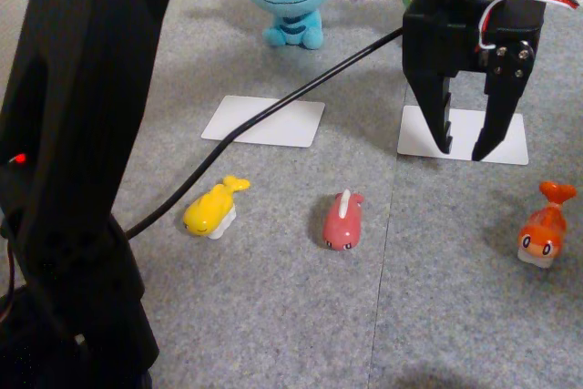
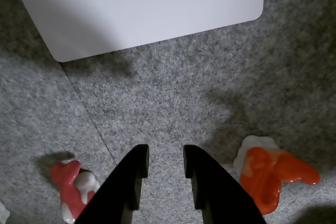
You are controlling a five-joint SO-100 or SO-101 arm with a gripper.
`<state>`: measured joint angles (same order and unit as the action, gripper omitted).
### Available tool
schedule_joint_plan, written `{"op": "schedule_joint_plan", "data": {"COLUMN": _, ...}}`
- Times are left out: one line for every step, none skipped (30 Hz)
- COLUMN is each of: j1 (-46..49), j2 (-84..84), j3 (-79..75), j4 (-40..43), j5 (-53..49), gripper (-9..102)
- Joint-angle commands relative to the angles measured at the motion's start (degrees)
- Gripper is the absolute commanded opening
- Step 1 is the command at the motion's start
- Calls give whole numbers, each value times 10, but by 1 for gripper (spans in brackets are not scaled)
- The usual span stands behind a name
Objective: Wooper wants to eat egg sudhi, and Goomy wants to eat shrimp sushi
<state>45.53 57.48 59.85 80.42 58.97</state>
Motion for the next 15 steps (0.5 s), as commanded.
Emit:
{"op": "schedule_joint_plan", "data": {"j1": -256, "j2": 788, "j3": 879, "j4": -521, "j5": 267, "gripper": 22}}
{"op": "schedule_joint_plan", "data": {"j1": -256, "j2": 788, "j3": 878, "j4": -519, "j5": 266, "gripper": 22}}
{"op": "schedule_joint_plan", "data": {"j1": -256, "j2": 788, "j3": 878, "j4": -519, "j5": 266, "gripper": 22}}
{"op": "schedule_joint_plan", "data": {"j1": -256, "j2": 788, "j3": 880, "j4": -519, "j5": 266, "gripper": 22}}
{"op": "schedule_joint_plan", "data": {"j1": -256, "j2": 787, "j3": 882, "j4": -519, "j5": 266, "gripper": 22}}
{"op": "schedule_joint_plan", "data": {"j1": -256, "j2": 781, "j3": 882, "j4": -519, "j5": 266, "gripper": 22}}
{"op": "schedule_joint_plan", "data": {"j1": -255, "j2": 772, "j3": 882, "j4": -520, "j5": 266, "gripper": 22}}
{"op": "schedule_joint_plan", "data": {"j1": -255, "j2": 758, "j3": 881, "j4": -521, "j5": 266, "gripper": 22}}
{"op": "schedule_joint_plan", "data": {"j1": -255, "j2": 746, "j3": 878, "j4": -524, "j5": 266, "gripper": 22}}
{"op": "schedule_joint_plan", "data": {"j1": -255, "j2": 734, "j3": 877, "j4": -529, "j5": 266, "gripper": 22}}
{"op": "schedule_joint_plan", "data": {"j1": -255, "j2": 728, "j3": 877, "j4": -531, "j5": 266, "gripper": 22}}
{"op": "schedule_joint_plan", "data": {"j1": -255, "j2": 722, "j3": 877, "j4": -531, "j5": 266, "gripper": 22}}
{"op": "schedule_joint_plan", "data": {"j1": -256, "j2": 717, "j3": 876, "j4": -532, "j5": 267, "gripper": 22}}
{"op": "schedule_joint_plan", "data": {"j1": -256, "j2": 716, "j3": 873, "j4": -532, "j5": 269, "gripper": 22}}
{"op": "schedule_joint_plan", "data": {"j1": -256, "j2": 716, "j3": 868, "j4": -529, "j5": 269, "gripper": 22}}
